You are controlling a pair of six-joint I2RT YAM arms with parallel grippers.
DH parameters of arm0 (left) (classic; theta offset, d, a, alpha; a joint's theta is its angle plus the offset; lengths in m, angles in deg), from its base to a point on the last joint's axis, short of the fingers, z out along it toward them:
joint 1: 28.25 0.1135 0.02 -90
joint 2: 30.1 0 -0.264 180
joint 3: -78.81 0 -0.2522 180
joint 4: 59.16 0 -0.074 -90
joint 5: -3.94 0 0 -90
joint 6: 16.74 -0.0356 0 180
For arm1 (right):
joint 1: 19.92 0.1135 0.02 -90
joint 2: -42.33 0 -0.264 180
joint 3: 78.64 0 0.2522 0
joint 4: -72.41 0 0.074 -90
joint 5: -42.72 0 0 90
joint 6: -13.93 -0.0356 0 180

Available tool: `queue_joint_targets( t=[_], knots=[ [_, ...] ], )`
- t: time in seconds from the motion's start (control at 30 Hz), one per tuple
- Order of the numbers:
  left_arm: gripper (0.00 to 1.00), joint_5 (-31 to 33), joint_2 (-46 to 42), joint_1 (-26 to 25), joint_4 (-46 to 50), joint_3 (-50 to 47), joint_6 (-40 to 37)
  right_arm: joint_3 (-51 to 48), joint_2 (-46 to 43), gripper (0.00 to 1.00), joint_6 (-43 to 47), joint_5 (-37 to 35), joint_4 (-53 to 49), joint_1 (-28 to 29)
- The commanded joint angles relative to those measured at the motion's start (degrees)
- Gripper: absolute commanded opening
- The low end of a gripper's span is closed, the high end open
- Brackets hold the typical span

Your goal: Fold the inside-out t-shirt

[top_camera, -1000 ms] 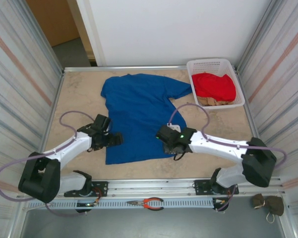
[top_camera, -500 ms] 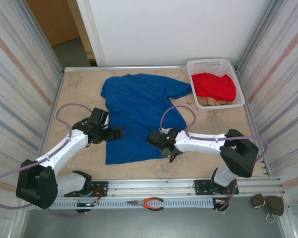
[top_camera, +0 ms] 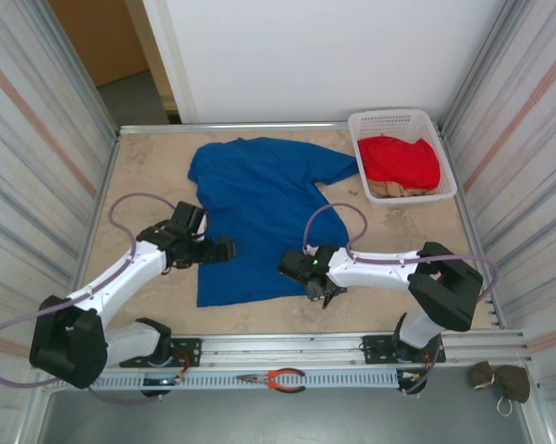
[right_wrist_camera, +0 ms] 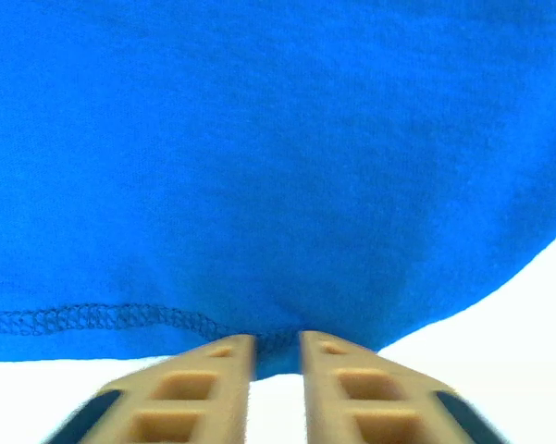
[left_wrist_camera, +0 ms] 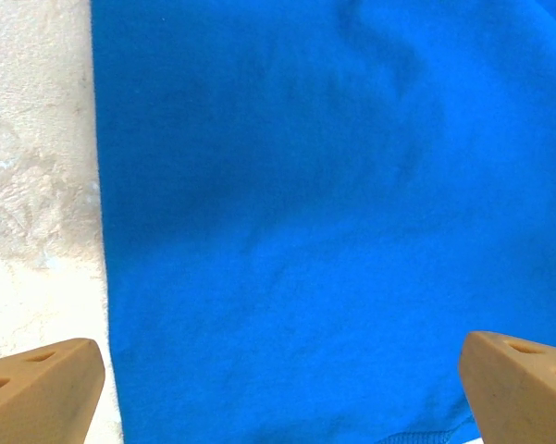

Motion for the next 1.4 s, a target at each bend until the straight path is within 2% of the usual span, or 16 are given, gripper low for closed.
queue_joint_targets(
  t=[0.0, 0.33, 0.4, 0.43, 0.5, 0.7, 0.83, 1.1, 1.37],
  knots=[
    [0.99, 0.1, 0.6, -0.8, 0.6, 1.8, -0.4, -0.3, -1.8, 0.01, -1.2, -0.3, -0.1, 0.4],
    [0.99, 0.3, 0.5, -1.3, 0.7, 2.4, -1.3, 0.8, -11.2, 0.0, -2.3, -0.1, -2.9, -0.3],
    [0.99, 0.2, 0.3, -1.5, 0.8, 2.4, -1.3, -1.2, -14.0, 0.48, -5.9, 1.4, -2.4, -0.5],
    [0.99, 0.4, 0.2, -1.6, 0.7, 2.4, -1.1, -2.2, -15.4, 0.6, -7.4, 2.4, -1.5, -0.6],
    [0.99, 0.3, 0.1, -1.8, 0.7, 2.5, -1.1, -5.8, -19.0, 0.67, -11.1, 4.7, 1.3, -1.1],
    [0.99, 0.4, 0.8, -2.2, 0.2, 2.9, -1.4, -16.2, -29.4, 0.68, -20.3, 10.8, 12.1, -5.2],
    [0.99, 0.3, 1.2, -2.6, -0.4, 2.9, -1.2, -20.5, -32.2, 0.67, -22.6, 14.4, 17.5, -8.6],
    [0.99, 0.4, 2.1, -3.2, -1.0, 3.0, -0.8, -21.1, -27.2, 0.61, -23.3, 18.4, 23.9, -9.6],
    [0.99, 0.4, 2.4, -3.3, -1.2, 3.3, -1.1, -21.1, -23.9, 0.6, -24.7, 18.3, 25.5, -8.9]
  ],
)
